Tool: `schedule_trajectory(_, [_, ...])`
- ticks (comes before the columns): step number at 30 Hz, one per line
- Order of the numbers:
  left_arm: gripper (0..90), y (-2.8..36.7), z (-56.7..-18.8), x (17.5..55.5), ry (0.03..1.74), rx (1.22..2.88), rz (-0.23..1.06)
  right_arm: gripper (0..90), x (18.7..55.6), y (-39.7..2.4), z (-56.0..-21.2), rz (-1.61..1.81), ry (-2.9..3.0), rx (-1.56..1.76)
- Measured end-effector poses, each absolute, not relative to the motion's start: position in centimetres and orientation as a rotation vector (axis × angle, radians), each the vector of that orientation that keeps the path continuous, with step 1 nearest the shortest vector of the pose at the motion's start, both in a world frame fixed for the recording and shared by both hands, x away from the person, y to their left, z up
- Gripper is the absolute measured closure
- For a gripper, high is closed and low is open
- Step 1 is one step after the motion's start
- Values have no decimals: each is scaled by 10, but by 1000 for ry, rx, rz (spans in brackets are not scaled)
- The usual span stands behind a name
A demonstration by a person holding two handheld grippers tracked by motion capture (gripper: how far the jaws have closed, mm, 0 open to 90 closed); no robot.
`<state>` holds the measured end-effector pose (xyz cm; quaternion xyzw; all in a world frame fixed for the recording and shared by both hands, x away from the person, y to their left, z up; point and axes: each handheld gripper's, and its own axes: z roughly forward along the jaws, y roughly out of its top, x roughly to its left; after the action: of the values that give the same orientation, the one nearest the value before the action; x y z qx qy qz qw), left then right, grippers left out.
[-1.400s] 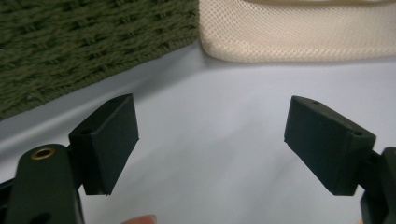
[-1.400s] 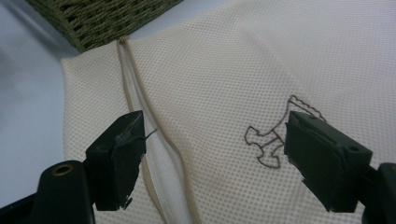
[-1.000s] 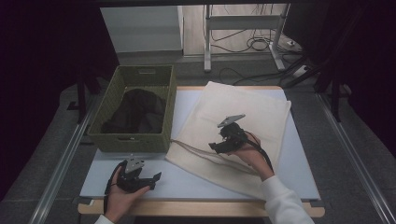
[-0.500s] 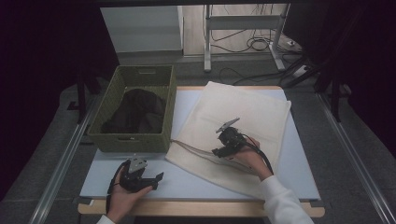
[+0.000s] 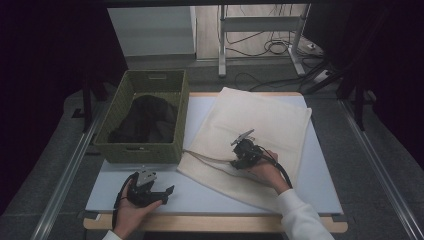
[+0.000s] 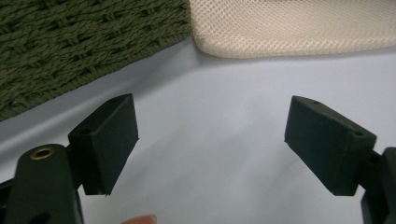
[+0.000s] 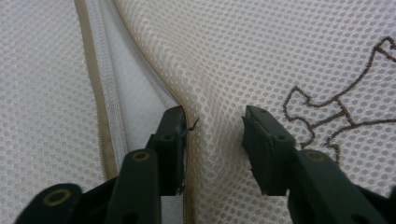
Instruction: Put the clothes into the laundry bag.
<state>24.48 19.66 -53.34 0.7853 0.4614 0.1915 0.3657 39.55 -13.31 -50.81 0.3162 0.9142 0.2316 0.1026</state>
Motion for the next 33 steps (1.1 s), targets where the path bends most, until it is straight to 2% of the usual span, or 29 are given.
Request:
schedule_trajectory(7, [168,197,-534,245,1189,2021,495,749,398,-137,-507,679,2690,953])
schedule_trajectory(9, [169,197,-535,245,1188,2022,494,768,398,-137,-507,677,2685,957])
schedule_trajectory(10, [169,196,-535,245,1186,2024,493,809,398,-137,-507,674,2679,958])
schedule_trajectory(13, [169,197,-535,245,1186,2024,493,845,399,-138,-507,671,2675,957])
schedule_trajectory(20, [178,196,-532,243,1165,2004,520,853,400,-139,-503,683,2683,950])
schedule_trajectory(33, [178,198,-535,245,1186,2019,484,855,397,-143,-478,760,2662,909])
